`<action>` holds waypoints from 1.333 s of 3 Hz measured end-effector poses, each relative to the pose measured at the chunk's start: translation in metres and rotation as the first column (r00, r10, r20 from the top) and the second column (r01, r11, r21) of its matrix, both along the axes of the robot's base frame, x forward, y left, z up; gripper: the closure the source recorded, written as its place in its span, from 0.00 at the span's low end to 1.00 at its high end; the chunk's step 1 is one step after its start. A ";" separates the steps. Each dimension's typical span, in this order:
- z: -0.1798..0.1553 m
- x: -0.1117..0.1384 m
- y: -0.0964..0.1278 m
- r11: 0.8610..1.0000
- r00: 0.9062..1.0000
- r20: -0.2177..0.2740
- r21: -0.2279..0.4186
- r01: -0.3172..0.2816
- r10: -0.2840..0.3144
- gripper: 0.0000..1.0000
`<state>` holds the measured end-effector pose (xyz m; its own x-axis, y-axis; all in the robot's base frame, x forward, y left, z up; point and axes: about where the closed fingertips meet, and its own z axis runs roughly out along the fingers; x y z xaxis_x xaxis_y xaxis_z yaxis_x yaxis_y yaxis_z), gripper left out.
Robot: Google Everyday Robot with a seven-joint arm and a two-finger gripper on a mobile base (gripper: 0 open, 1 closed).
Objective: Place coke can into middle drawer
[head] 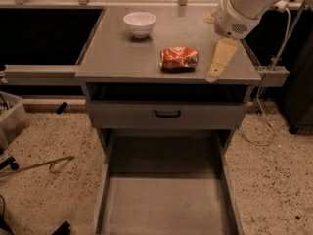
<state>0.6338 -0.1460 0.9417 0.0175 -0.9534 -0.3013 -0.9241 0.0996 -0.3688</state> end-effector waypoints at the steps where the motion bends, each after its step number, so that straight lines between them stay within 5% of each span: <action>1: -0.013 0.035 0.034 0.997 0.998 0.010 0.038 -0.064 0.064 0.00; 2: -0.034 0.061 0.065 0.990 0.994 -0.010 0.085 -0.112 0.113 0.00; 4: -0.046 0.077 0.067 0.991 0.993 -0.020 0.071 -0.118 0.119 0.00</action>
Offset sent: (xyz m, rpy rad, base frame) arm 0.0856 0.0945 -0.0473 0.1317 0.0322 0.1642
